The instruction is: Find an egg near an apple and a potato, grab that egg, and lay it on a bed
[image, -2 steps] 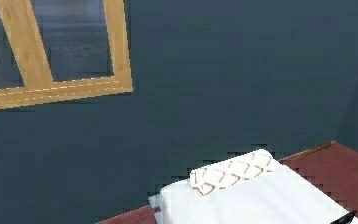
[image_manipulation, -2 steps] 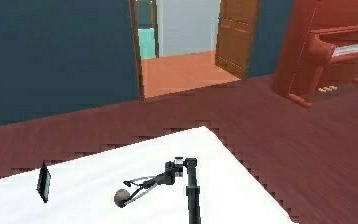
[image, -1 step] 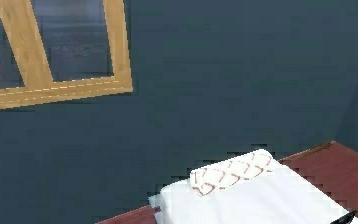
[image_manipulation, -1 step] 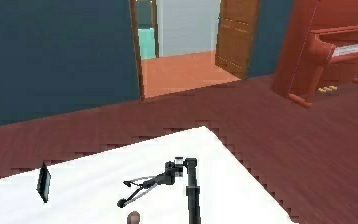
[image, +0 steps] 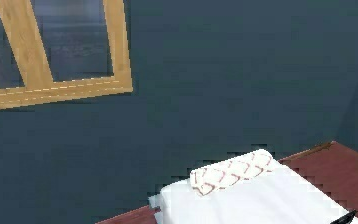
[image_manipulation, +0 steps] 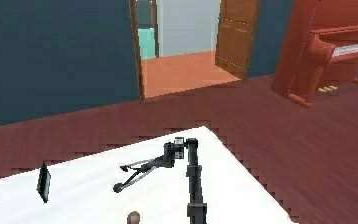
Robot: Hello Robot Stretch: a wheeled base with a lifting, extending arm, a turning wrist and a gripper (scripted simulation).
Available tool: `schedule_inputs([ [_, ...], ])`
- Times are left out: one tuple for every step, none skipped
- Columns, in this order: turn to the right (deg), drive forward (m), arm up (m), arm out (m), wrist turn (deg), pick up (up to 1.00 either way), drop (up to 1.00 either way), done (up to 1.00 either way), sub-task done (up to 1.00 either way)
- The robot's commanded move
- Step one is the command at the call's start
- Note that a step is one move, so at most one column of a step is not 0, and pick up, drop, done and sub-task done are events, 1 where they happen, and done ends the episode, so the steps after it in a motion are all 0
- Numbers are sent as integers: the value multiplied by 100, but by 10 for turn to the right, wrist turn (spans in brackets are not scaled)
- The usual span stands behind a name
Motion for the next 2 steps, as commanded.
schedule_inputs([
  [0, 0, 0, -8, 0, 0, 0, 0, 0],
  [0, 0, 0, 0, 0, 0, 0, 100, 0],
])
